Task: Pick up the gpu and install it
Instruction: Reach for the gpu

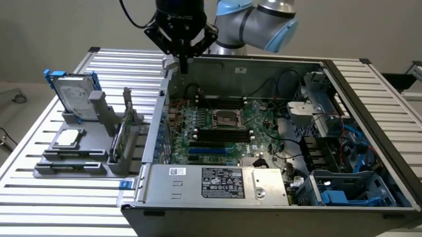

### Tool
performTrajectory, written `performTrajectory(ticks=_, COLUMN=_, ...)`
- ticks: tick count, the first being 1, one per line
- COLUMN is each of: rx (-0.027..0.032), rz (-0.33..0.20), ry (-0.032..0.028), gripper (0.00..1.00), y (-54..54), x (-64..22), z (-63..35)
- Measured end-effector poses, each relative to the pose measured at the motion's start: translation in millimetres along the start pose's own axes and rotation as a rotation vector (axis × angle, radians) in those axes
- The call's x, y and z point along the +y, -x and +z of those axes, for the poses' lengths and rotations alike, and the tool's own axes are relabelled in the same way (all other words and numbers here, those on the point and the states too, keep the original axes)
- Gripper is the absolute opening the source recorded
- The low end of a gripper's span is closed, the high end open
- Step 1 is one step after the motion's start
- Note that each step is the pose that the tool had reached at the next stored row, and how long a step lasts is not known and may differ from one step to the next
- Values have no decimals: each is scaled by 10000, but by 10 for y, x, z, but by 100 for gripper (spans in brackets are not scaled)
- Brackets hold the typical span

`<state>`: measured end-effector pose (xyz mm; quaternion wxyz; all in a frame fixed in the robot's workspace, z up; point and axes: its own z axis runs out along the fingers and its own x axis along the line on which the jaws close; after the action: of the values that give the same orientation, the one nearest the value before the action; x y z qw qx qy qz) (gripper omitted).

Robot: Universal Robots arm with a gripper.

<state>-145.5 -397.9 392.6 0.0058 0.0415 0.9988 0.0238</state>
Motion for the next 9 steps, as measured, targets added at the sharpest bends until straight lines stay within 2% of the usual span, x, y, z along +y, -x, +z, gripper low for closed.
performTrajectory(ticks=9, rx=162, rz=8, ry=5, gripper=11, y=-402, x=-21, z=-5)
